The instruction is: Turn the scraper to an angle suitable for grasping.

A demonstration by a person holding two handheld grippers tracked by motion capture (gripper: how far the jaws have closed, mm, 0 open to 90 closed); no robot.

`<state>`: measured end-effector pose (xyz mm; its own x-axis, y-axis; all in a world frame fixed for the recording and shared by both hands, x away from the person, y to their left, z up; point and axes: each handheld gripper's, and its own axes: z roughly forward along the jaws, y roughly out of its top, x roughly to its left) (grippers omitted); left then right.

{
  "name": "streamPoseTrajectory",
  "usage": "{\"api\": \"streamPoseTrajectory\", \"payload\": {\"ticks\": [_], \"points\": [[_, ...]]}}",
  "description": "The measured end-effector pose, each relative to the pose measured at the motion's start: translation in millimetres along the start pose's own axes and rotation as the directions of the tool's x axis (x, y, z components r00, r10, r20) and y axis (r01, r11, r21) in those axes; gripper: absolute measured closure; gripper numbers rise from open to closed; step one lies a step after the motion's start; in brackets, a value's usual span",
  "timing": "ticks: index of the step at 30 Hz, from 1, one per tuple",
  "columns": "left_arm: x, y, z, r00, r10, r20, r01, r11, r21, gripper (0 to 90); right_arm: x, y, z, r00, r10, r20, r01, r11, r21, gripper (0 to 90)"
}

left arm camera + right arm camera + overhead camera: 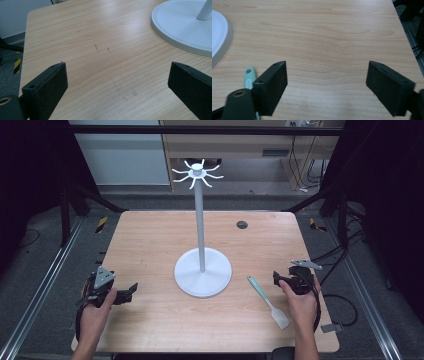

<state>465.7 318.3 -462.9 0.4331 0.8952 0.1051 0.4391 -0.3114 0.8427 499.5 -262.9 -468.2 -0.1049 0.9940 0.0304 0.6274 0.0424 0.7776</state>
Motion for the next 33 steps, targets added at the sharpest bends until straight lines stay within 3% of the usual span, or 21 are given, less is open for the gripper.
{"api": "streamPoseTrajectory", "payload": {"ticks": [9, 10, 12, 14, 18, 20, 21, 23, 33], "points": [[1.2, -0.6, -1.7, 1.0, 0.006, -0.007, -0.006, 1.0, 0.004, 2.3, 19.3, 6.2, 1.7, 0.9954, -0.096, -0.001, 0.096, 0.995, 0.023, 47.7], [1.6, -0.6, -1.7, 1.0, 0.004, -0.007, -0.004, 1.0, 0.003, 2.3, 24.6, 7.5, 2.6, 0.9924, -0.123, -0.011, 0.123, 0.992, 0.025, 53.4], [2.1, -0.4, -1.1, 1.0, 0.002, -0.008, -0.002, 1.0, 0.005, 2.3, 26.6, 8.0, 3.0, 0.9919, -0.126, -0.018, 0.126, 0.992, 0.027, 57.4], [1.6, 0.0, -0.4, 1.0, 0.001, -0.009, -0.001, 1.0, 0.004, 2.3, 36.1, 8.6, 4.0, 0.9852, -0.167, -0.04, 0.168, 0.985, 0.036, 70.2], [1.5, 0.4, 0.5, 1.0, 0.006, -0.006, -0.006, 1.0, 0.008, 2.3, 47.3, 8.0, 3.5, 0.9765, -0.199, -0.084, 0.202, 0.979, 0.032, 80.6], [1.3, 0.5, 0.7, 1.0, 0.008, -0.006, -0.008, 0.9999, 0.008, 2.3, 49.7, 7.7, 4.2, 0.9738, -0.206, -0.097, 0.21, 0.977, 0.035, 82.4], [1.0, 0.6, 0.8, 1.0, 0.008, -0.005, -0.008, 0.9999, 0.007, 2.4, 54.7, 6.8, 6.4, 0.9665, -0.228, -0.117, 0.235, 0.971, 0.049, 85.0], [0.6, 0.6, 1.7, 1.0, -0.001, 0.007, 0.001, 1.0, 0.003, 2.4, 57.5, 6.2, 8.5, 0.9629, -0.238, -0.128, 0.246, 0.967, 0.058, 87.2], [-2.8, 1.3, 5.0, 0.9999, 0.011, 0.01, -0.011, 0.9999, 0.009, 2.9, 62.8, 1.5, 26.2, 0.9527, -0.251, -0.171, 0.274, 0.954, 0.124, 88.8]]}}
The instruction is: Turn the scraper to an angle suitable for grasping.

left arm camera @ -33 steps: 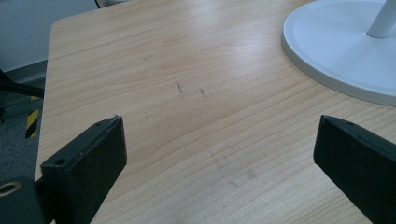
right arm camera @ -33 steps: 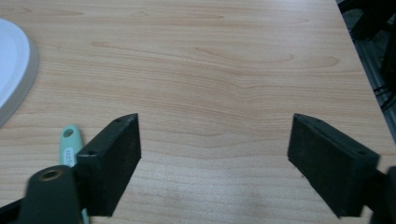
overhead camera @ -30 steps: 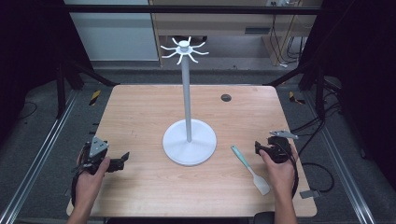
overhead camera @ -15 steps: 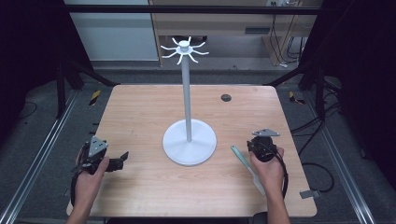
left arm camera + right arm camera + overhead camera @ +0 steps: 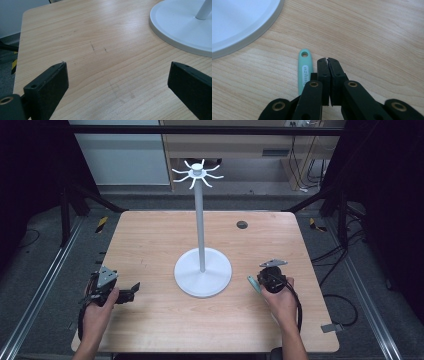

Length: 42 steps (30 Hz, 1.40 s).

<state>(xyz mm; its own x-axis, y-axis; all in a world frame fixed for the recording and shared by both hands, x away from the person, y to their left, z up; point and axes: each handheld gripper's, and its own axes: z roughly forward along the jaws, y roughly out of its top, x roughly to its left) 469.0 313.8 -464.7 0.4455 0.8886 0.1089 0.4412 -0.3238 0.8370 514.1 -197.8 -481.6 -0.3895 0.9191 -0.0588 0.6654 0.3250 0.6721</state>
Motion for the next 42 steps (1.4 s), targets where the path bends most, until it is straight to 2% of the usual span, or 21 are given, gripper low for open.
{"api": "streamPoseTrajectory", "payload": {"ticks": [6, 7, 17, 22, 25, 32, 33, 42], "points": [[-0.1, 0.2, -1.6, 1.0, 0.001, -0.001, -0.001, 1.0, -0.003, 3.0, 2.1, -0.3, 0.5, 0.9997, -0.011, -0.023, 0.011, 1.0, 0.008, 89.0], [-0.2, 0.1, -1.5, 1.0, 0.003, -0.001, -0.003, 1.0, -0.003, 3.0, 3.2, -0.4, 0.6, 0.9995, -0.024, -0.022, 0.024, 1.0, 0.01, 89.2], [0.1, 0.3, -0.6, 1.0, 0.005, 0.005, -0.005, 1.0, 0.001, 3.0, 5.5, -0.3, 6.0, 0.9991, -0.038, -0.017, 0.039, 0.998, 0.042, 90.0], [1.2, 0.1, -2.0, 1.0, 0.0, 0.002, 0.0, 1.0, -0.001, 3.0, 5.3, -0.4, 5.9, 0.9987, -0.045, -0.023, 0.045, 0.998, 0.039, 90.0], [1.4, 0.1, -2.4, 1.0, -0.001, 0.003, 0.002, 1.0, -0.004, 3.0, 5.9, -0.4, 5.4, 0.9975, -0.037, -0.061, 0.04, 0.998, 0.04, 90.0], [1.6, 0.1, -2.3, 1.0, -0.002, 0.004, 0.002, 1.0, -0.004, 3.0, 16.0, 0.6, 4.8, 0.9905, -0.081, -0.111, 0.086, 0.995, 0.042, 90.0], [1.5, 0.0, -2.3, 1.0, -0.002, 0.004, 0.002, 1.0, -0.004, 3.0, 19.6, 0.3, 4.1, 0.9876, -0.088, -0.13, 0.095, 0.995, 0.044, 90.0], [1.2, -0.7, -2.1, 1.0, -0.001, 0.006, 0.001, 1.0, 0.0, 3.0, 28.2, -1.9, 1.0, 0.9778, -0.114, -0.176, 0.123, 0.992, 0.041, 90.0]]}}
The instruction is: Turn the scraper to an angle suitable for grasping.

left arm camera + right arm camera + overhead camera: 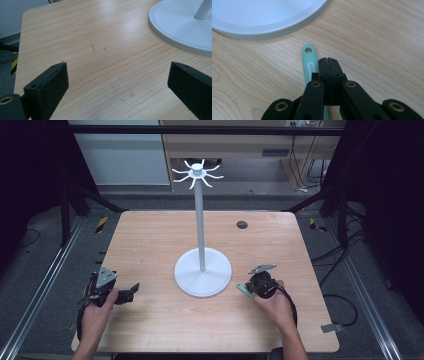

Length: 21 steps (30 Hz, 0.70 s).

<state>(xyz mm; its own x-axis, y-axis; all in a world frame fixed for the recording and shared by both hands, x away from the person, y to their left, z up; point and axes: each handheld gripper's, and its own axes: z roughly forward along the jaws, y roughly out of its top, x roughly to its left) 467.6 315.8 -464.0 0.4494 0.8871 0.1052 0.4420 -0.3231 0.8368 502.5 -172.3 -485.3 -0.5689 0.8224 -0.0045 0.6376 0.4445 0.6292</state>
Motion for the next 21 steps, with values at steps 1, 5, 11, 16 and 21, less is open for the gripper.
{"api": "streamPoseTrajectory", "payload": {"ticks": [1, 5, 11, 16, 21], "points": [[0.0, 0.0, 0.0, 1.0, 0.0, 0.0, 0.0, 1.0, 0.0, 3.0, 0.0, 0.0, 0.0, 1.0, 0.0, 0.0, 0.0, 1.0, 0.0, 90.0], [-0.9, 0.1, 0.7, 1.0, -0.006, -0.006, 0.006, 1.0, -0.002, 3.1, 1.0, -0.5, -0.3, 1.0, 0.003, -0.003, -0.003, 1.0, -0.003, 90.0], [0.3, -0.2, 0.2, 1.0, -0.003, -0.005, 0.003, 1.0, -0.001, 3.1, 2.8, -1.1, -1.5, 0.9999, -0.007, -0.012, 0.007, 1.0, -0.003, 90.0], [-1.0, 0.2, 1.7, 1.0, 0.002, -0.002, -0.002, 1.0, 0.003, 3.1, 1.5, 0.3, -5.1, 1.0, -0.004, -0.003, 0.004, 0.999, -0.035, 90.0], [-0.8, 0.5, 0.8, 1.0, 0.005, -0.007, -0.005, 1.0, 0.0, 3.1, 4.6, 0.8, -9.6, 0.9998, -0.018, 0.011, 0.019, 0.999, -0.042, 90.0]]}}
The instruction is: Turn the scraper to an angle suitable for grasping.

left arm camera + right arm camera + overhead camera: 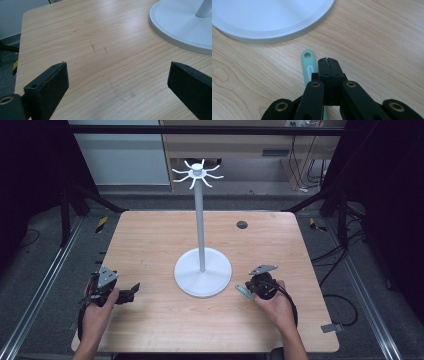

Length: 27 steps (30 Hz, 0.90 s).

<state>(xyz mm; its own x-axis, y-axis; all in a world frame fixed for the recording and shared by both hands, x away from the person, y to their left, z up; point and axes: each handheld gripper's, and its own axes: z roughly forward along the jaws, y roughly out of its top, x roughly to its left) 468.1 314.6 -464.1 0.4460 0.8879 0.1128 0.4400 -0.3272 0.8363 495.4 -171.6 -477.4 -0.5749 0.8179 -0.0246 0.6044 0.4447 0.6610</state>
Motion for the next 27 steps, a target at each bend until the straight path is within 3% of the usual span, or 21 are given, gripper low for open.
{"api": "streamPoseTrajectory", "payload": {"ticks": [4, 10, 18, 27], "points": [[2.0, -0.3, -1.2, 1.0, 0.001, -0.004, -0.001, 1.0, 0.002, 3.1, 10.3, 3.3, -7.6, 0.9989, -0.045, 0.013, 0.046, 0.999, -0.014, 90.0], [1.6, 0.0, -1.0, 1.0, -0.003, -0.002, 0.003, 1.0, -0.003, 3.0, 13.4, 7.3, -9.4, 0.9976, -0.059, 0.036, 0.059, 0.998, -0.01, 90.0], [8.1, -1.5, -5.4, 0.9998, -0.014, -0.017, 0.014, 0.9999, -0.007, 3.0, 25.3, 17.8, -17.0, 0.995, -0.094, 0.033, 0.095, 0.995, -0.036, 90.0], [9.9, -2.1, -7.3, 0.9994, -0.025, -0.021, 0.025, 0.9996, -0.013, 3.0, 23.0, 26.9, -19.4, 0.9943, -0.1, 0.037, 0.1, 0.995, -0.009, 90.0]]}}
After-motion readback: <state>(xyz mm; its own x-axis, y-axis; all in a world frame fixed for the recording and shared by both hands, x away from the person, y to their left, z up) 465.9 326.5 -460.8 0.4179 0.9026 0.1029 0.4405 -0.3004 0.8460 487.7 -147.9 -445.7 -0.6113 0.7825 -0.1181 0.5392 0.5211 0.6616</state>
